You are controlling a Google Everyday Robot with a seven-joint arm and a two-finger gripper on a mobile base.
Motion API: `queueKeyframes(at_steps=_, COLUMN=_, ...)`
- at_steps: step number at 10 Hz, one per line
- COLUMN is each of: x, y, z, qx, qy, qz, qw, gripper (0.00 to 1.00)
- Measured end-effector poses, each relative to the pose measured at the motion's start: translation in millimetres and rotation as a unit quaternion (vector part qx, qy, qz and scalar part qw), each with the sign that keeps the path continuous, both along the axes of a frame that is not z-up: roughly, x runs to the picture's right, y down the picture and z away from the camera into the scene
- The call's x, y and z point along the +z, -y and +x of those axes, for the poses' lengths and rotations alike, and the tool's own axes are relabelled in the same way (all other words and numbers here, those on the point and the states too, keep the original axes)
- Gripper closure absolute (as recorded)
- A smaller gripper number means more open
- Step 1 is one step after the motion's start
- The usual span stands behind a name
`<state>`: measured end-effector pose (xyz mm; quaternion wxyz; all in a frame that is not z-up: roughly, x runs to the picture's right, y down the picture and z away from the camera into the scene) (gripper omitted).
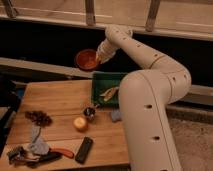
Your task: Stack bowls into tray
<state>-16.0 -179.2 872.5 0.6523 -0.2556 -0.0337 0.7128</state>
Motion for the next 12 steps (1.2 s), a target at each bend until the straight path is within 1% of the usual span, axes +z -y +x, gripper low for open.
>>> queueKeyframes(at_steps=1, x=0.5, y=0, z=-1, qx=0.001, qy=-0.002, qz=0.0, qw=1.0, gripper=1.0)
queueKeyframes(at_steps=2, x=-0.6, y=4, z=3, qx=0.009, qy=-0.013, qz=0.004, qw=0.9999, gripper=1.0)
queueKeyframes(at_steps=3, x=-1.1, y=6, z=16, qx=0.022, qy=-0.031, qz=0.007, qw=0.9993, gripper=1.0)
queueKeyframes(at_steps=4, x=-3.5, y=7, z=28, qx=0.033, qy=-0.042, qz=0.01, qw=0.9985, gripper=1.0)
queueKeyframes(at_steps=5, x=-7.5, y=4, z=51, qx=0.051, qy=-0.061, qz=0.011, qw=0.9968, gripper=1.0)
queueKeyframes(at_steps=6, x=-11.2, y=2, z=70, qx=0.064, qy=-0.074, qz=0.012, qw=0.9952, gripper=1.0)
queueKeyframes(at_steps=7, x=-14.7, y=-5, z=100, qx=0.082, qy=-0.091, qz=0.009, qw=0.9924, gripper=1.0)
queueKeyframes(at_steps=8, x=-15.7, y=-8, z=121, qx=0.094, qy=-0.101, qz=0.007, qw=0.9903, gripper=1.0)
queueKeyframes(at_steps=9, x=-12.9, y=-11, z=144, qx=0.109, qy=-0.113, qz=0.003, qw=0.9875, gripper=1.0)
queueKeyframes(at_steps=10, x=-8.4, y=-11, z=154, qx=0.117, qy=-0.119, qz=-0.001, qw=0.9861, gripper=1.0)
queueKeyframes(at_steps=12, x=11.7, y=-7, z=175, qx=0.131, qy=-0.131, qz=-0.013, qw=0.9826, gripper=1.0)
